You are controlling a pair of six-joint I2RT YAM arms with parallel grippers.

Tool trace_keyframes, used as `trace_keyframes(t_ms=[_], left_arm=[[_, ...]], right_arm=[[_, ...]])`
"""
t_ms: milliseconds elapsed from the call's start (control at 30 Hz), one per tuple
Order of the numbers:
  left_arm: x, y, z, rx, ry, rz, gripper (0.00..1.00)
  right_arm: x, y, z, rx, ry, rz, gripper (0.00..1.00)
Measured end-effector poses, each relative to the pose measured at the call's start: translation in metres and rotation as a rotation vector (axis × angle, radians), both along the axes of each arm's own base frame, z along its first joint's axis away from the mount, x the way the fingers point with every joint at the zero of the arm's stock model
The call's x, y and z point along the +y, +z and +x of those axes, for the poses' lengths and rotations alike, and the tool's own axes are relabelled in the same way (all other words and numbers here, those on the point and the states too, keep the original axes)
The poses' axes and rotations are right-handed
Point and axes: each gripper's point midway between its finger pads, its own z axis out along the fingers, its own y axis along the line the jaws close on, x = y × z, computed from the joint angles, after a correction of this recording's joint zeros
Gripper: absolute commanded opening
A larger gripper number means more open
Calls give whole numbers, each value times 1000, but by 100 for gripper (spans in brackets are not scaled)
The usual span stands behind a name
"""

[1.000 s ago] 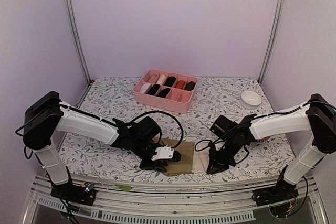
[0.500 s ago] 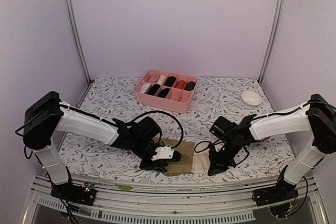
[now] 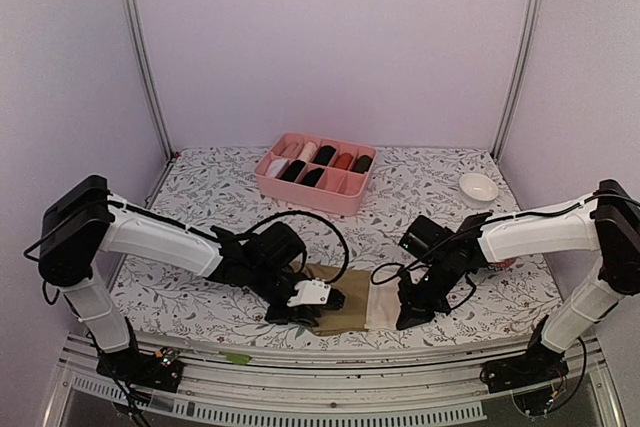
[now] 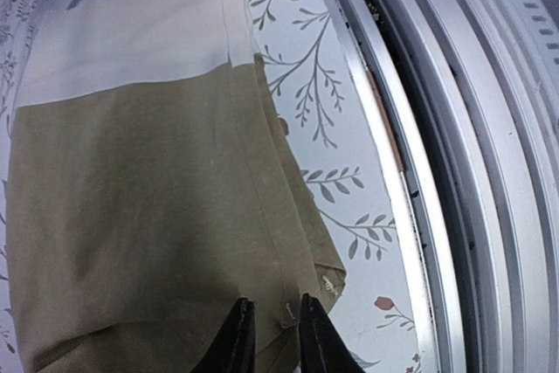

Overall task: Roll the underwear
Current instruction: Adjust the underwear at the center of the board.

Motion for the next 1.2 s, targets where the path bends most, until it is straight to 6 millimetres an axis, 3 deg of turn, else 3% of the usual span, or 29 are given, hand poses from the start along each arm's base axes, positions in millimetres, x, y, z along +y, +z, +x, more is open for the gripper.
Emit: trace_keyframes(t_ms=[333,533,767,1200], left_arm=[[-4,-5,-12,-32,-74,7,27],[-2,-17,-14,-29,-69,43,21],[-3,-17,-10,-33,-34,49,17],[-5,-15,-9,-14,-11,46,17]], right_arm=[[-2,0,1,-9,-4,-13,0],[-2,0,1,-10,-4,-13,0],[-2,2,2,-15,-4,-7,0],[-2,3,2,-18,-4,-2,0]])
